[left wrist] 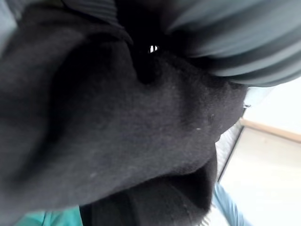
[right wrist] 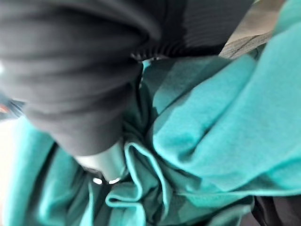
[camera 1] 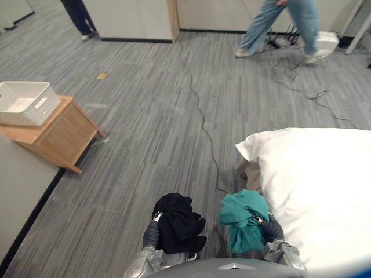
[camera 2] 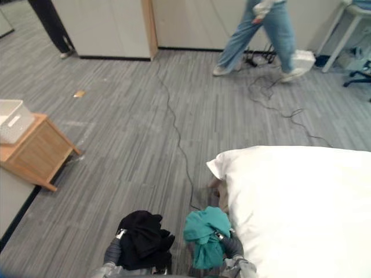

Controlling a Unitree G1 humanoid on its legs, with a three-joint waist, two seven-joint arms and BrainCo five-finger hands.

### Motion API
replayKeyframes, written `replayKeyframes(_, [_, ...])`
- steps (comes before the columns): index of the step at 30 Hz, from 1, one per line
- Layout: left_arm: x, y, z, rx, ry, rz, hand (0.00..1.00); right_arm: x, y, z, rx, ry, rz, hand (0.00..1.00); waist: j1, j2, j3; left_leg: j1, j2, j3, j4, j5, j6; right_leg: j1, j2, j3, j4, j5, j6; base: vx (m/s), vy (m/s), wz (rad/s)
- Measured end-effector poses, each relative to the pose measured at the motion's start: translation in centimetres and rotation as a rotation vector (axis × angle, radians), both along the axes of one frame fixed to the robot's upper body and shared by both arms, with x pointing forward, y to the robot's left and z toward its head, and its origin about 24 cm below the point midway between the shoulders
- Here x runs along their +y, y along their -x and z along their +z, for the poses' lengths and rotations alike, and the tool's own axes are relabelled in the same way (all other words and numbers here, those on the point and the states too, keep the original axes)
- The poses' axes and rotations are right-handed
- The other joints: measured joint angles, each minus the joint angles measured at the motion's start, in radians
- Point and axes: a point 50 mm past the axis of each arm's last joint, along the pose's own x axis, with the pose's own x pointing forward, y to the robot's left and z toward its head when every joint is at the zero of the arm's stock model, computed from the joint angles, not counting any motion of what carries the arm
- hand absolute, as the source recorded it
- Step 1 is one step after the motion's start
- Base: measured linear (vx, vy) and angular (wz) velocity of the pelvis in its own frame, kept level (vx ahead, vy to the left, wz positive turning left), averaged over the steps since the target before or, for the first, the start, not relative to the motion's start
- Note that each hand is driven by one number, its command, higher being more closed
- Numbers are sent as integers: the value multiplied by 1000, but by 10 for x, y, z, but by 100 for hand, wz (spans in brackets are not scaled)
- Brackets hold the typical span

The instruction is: Tidy the bed and pick cloth on bed and put in laundry

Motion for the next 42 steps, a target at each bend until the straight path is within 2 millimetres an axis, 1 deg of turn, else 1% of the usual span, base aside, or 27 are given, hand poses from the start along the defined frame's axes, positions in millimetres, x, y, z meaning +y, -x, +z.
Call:
replayKeyframes(1, [0, 0, 0, 3, -3, 4, 100, 1, -1, 0, -5, -4, 8, 100, 1, 10, 4, 1, 2, 1, 11, -11, 5, 5, 3, -1, -3, 17, 5, 253, 147, 5])
replayKeyframes(4, [2, 1, -1, 7, -23, 1, 100, 12, 7, -3, 10, -35, 54, 100, 18, -1, 7, 4, 4, 14, 94, -110, 38, 26, -11, 24, 43, 33, 26, 206, 117, -6])
replayKeyframes(6, [2, 5, -4, 32, -28, -4, 100, 12, 15, -5, 33, -33, 54, 100, 29, -7, -23, 21, -4, 28, 80, -151, 56, -59, -44, 34, 226, 31, 63, 265, 130, -14])
replayKeyframes(7, [6, 7, -3, 29, -41, -9, 100, 14, 14, -5, 30, -32, 64, 100, 28, -19, -26, 38, -17, 34, 73, -168, 63, -168, -84, 54, 479, 59, 104, 290, 137, -8])
replayKeyframes(8, [13, 6, 0, 7, -62, -24, 100, 18, 13, -5, 29, -31, 77, 100, 28, -50, -24, 66, -47, 38, 55, -178, 65, -283, -124, 78, 723, 170, 135, 298, 132, -6])
replayKeyframes(9, [15, 6, 2, -4, -74, -36, 100, 19, 14, -6, 31, -33, 79, 100, 29, -63, -23, 88, -64, 35, 38, -179, 67, -331, -140, 81, 818, 203, 137, 304, 109, 5])
replayKeyframes(11, [14, 7, 0, 15, -105, -63, 100, 18, 16, -5, 31, -29, 81, 100, 17, -57, -18, 189, -86, -10, -39, -169, 75, -436, -132, 19, 1009, 133, 57, 330, 85, 34])
replayKeyframes(14, [10, 9, -3, 57, -109, -106, 100, 20, 16, 2, -10, -34, 70, 100, -17, -39, -12, 297, -87, -112, -145, -153, 71, -559, -97, -78, 913, 11, 22, 360, 34, 79])
replayKeyframes(16, [7, 7, -5, 73, -104, -125, 100, 19, 15, 7, -33, -38, 61, 100, -34, -38, -11, 337, -83, -174, -179, -149, 63, -624, -97, -100, 759, -8, 21, 458, -72, 123])
replayKeyframes(17, [4, 5, -5, 82, -98, -147, 100, 17, 15, 10, -54, -46, 42, 100, -39, -30, -6, 374, -72, -231, -202, -156, 47, -674, -95, -87, 538, 22, 26, 546, -129, 136])
replayKeyframes(18, [2, 4, -6, 87, -95, -154, 100, 16, 15, 10, -56, -44, 38, 100, -39, -23, 1, 391, -62, -250, -203, -164, 33, -679, -91, -78, 441, 52, 30, 581, -175, 134])
replayKeyframes(19, [0, 5, -8, 98, -91, -163, 100, 14, 11, 10, -59, -43, 40, 100, -35, -14, 7, 425, -39, -258, -204, -183, -2, -687, -75, -42, 250, 141, 46, 517, -207, 93])
replayKeyframes(21, [1, 7, -8, 101, -93, -158, 100, 16, 9, 10, -57, -53, 57, 100, -25, -17, 7, 504, 0, -258, -207, -234, -84, -699, -77, 16, 110, 260, 44, 501, -227, 84])
replayKeyframes(22, [2, 9, -9, 103, -95, -155, 100, 17, 9, 10, -59, -56, 63, 100, -26, -18, 6, 527, 13, -258, -205, -250, -104, -705, -75, 26, 124, 275, 29, 658, -351, 81])
replayKeyframes(23, [2, 14, -10, 114, -93, -151, 100, 17, 7, 11, -69, -61, 75, 100, -42, -15, -4, 561, 46, -258, -189, -276, -129, -729, -71, 37, 248, 358, -14, 669, -373, 58])
replayKeyframes(24, [-1, 15, -12, 120, -81, -138, 100, 14, 2, 13, -80, -54, 91, 100, -46, 3, -18, 548, 83, -250, -120, -285, -146, -780, -54, 28, 398, 289, -49, 815, -457, 37])
replayKeyframes(26, [-7, 14, -11, 102, -54, -122, 100, 13, -10, 17, -97, -53, 107, 100, -38, 34, -26, 468, 145, -247, 105, -243, -170, -784, -17, 0, 499, 166, -98, 734, -423, -18])
replayKeyframes(28, [-9, 11, -10, 79, -17, -78, 100, 9, -18, 19, -103, -37, 134, 100, -45, 80, -1, 333, 201, -249, 433, -11, -131, -712, 49, -14, 491, 88, -131, 624, -374, -29])
replayKeyframes(30, [-13, 9, -8, 50, 15, -68, 100, 6, -21, 17, -78, -26, 152, 100, -31, 109, 12, 179, 206, -285, 722, -21, -111, -588, 108, -19, 405, 55, -149, 519, -262, -24])
replayKeyframes(31, [-13, 6, -5, 12, 21, -77, 100, 7, -23, 16, -67, -31, 155, 100, -16, 104, 19, 93, 152, -302, 805, -55, -113, -492, 121, -17, 339, 40, -160, 581, -245, -8])
replayKeyframes(33, [-14, 2, 0, -35, 34, -82, 100, 7, -23, 14, -57, -37, 163, 100, 2, 96, 19, -6, 72, -280, 758, -86, -109, -359, 141, -14, 220, 37, -156, 554, -228, -8])
replayKeyframes(36, [-14, -1, 7, -85, 74, -42, 100, 6, -26, 15, -71, -33, 183, 100, 27, 80, 22, -102, 16, -78, 385, -105, -96, -182, 169, -26, 50, 27, -135, 586, -190, 7])
replayKeyframes(38, [-13, -2, 9, -88, 86, -13, 100, 3, -17, 12, -44, -21, 180, 100, 21, 56, 24, -62, -25, 242, 21, -57, -73, -26, 181, -132, -65, 5, -93, 765, -185, 71])
replayKeyframes(39, [-14, -2, 8, -80, 87, -13, 100, 1, -13, 10, -34, -17, 168, 100, 18, 54, 23, -49, -41, 316, -41, -48, -53, 5, 192, -157, -80, -3, -80, 650, -142, 97])
replayKeyframes(40, [-14, -1, 7, -61, 87, -11, 100, -2, -4, 7, -13, -13, 147, 100, 15, 56, 16, -28, -57, 435, -119, -46, 4, 55, 223, -204, -84, -26, -40, 632, -127, 97])
replayKeyframes(41, [-17, 0, 5, -42, 96, -8, 100, -2, 4, 3, 17, -13, 139, 100, 27, 54, -9, -27, -68, 475, -156, -42, 110, 67, 252, -229, -40, -59, -9, 634, -138, 93])
replayKeyframes(42, [-12, -4, 5, -42, 79, -5, 100, 0, 5, -2, 43, -21, 131, 100, 44, 24, -26, -30, -87, 453, -144, 2, 251, 47, 228, -233, 52, -92, -4, 644, -167, 77])
